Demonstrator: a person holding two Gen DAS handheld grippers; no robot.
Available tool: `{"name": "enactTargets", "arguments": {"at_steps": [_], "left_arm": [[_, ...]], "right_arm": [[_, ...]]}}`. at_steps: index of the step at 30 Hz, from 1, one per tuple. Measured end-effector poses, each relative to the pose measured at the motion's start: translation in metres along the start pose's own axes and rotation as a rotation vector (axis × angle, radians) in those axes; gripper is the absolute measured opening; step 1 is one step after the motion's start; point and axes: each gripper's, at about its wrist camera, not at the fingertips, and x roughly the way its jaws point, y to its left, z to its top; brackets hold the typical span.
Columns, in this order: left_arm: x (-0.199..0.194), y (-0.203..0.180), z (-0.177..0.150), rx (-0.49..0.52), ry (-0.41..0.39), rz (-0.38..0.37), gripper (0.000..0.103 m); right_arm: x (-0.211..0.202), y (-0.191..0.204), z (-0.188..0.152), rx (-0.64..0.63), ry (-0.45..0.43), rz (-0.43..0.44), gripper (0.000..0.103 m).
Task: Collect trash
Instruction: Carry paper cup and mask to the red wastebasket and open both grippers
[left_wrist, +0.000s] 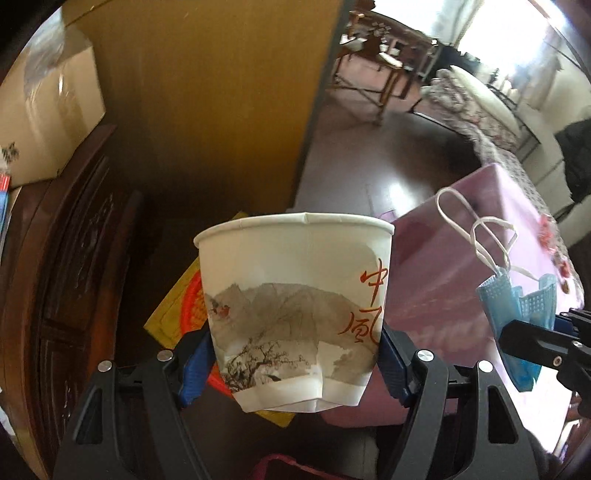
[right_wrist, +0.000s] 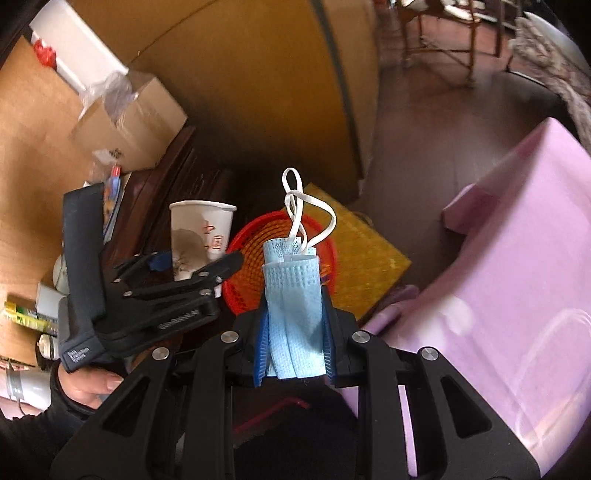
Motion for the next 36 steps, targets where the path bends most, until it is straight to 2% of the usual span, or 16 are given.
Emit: {"name": "enactTargets", "arguments": {"at_steps": [10,13,14,16,20,30,32,36], "left_arm": [[0.039,0.031,-0.003,-0.072,0.073,0.055,0.075],[0.048,0.038,-0.004,-0.102,0.098,0.069,0.076],[0.051,0.042,-0.004,-0.115,0.111,0.07,0.079],[0.056,0.048,-0.003,-0.148,0.13,0.078,0.083],[0.055,0.053,-0.003,-0.154,0.121,0.098,0.085],[0.04,0.036,0.002,-0.118,0.093,0.083,0.085],[0.034,0.027,0.003,-0.093,0.082,0.078,0.085],[0.02,0.006,0.011,-0.052,0.052,0.064,0.085]], "right_arm": [[0.059,0.019,0.024,0.0,0.112,0.063,0.026],[0.073,0.021,0.03,0.01,0.137,0.089,0.033],[0.077,0.022,0.032,0.004,0.144,0.094,0.039],[0.082,0.022,0.035,0.004,0.137,0.09,0.042],[0.082,0.019,0.037,0.028,0.125,0.113,0.044],[0.056,0.003,0.029,0.039,0.08,0.079,0.044],[0.047,-0.001,0.026,0.038,0.057,0.06,0.053],[0.024,-0.015,0.02,0.024,0.011,-0.013,0.056]]}}
